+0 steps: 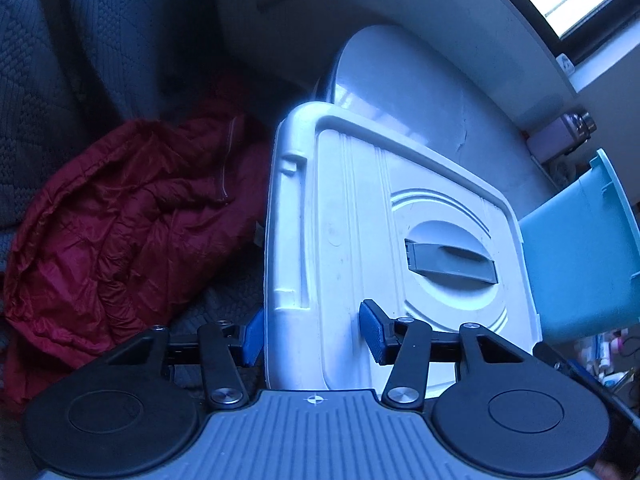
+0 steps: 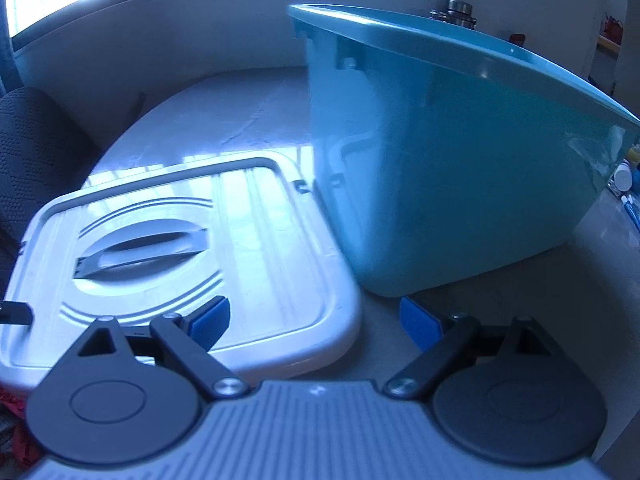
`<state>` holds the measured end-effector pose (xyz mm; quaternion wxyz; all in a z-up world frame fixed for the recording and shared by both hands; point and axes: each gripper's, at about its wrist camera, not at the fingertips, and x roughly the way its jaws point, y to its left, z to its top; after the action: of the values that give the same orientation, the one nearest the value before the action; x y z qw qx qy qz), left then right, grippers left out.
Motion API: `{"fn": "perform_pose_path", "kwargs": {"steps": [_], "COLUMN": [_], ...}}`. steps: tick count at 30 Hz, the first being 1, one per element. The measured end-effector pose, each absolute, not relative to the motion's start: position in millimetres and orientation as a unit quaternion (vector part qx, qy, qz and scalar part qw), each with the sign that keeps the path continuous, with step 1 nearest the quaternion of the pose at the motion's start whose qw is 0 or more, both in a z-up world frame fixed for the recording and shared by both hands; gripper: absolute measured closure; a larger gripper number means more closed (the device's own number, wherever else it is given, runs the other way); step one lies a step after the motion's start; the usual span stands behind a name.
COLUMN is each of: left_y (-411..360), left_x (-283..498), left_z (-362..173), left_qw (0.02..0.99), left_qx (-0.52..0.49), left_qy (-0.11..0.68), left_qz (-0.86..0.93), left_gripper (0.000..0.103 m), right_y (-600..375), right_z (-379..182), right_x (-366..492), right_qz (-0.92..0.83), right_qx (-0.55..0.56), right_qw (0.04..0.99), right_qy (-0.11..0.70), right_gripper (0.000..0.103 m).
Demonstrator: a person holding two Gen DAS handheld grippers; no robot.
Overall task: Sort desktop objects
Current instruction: 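Close the right gripper on the lid rim beside the left gripper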
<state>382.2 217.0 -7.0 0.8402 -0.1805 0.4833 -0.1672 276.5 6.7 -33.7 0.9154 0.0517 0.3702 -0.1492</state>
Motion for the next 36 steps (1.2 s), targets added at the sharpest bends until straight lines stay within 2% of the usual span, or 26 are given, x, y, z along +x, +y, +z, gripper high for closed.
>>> {"fn": "perform_pose_path", "kwargs": {"steps": [12, 15, 25, 31, 32, 34, 36], "left_y": [232, 233, 237, 230, 229, 232, 233], "left_x": [395, 399, 409, 413, 413, 414, 414], "left_z": [0, 1, -2, 1, 1, 2, 2], "left_qw": [0.839, 0.841, 0.852, 0.86, 0.86, 0.861, 0.863], "left_qx": [-0.148, -0.134, -0.111, -0.061, -0.056, -0.062, -0.057], "left_qy": [0.492, 0.489, 0.475, 0.47, 0.47, 0.469, 0.469], "left_qz": [-0.183, -0.187, -0.192, -0.19, -0.188, -0.186, -0.181], "left_gripper": [0.05, 0.049, 0.048, 0.05, 0.05, 0.051, 0.052], "right_y": [-12, -14, -9, -15, -15, -14, -14], "right_z": [-46, -49, -44, -35, -34, -33, -33], "right_x": [307, 309, 308, 307, 307, 304, 301], "right_qz": [-0.113, -0.091, -0.074, -0.053, -0.048, -0.035, -0.036], "right_qx": [0.083, 0.124, 0.157, 0.189, 0.196, 0.196, 0.202], "right_qw": [0.891, 0.879, 0.879, 0.881, 0.882, 0.886, 0.887], "right_qy": [0.433, 0.451, 0.444, 0.43, 0.426, 0.419, 0.413], "right_gripper": [0.011, 0.011, 0.011, 0.011, 0.011, 0.029, 0.035]}}
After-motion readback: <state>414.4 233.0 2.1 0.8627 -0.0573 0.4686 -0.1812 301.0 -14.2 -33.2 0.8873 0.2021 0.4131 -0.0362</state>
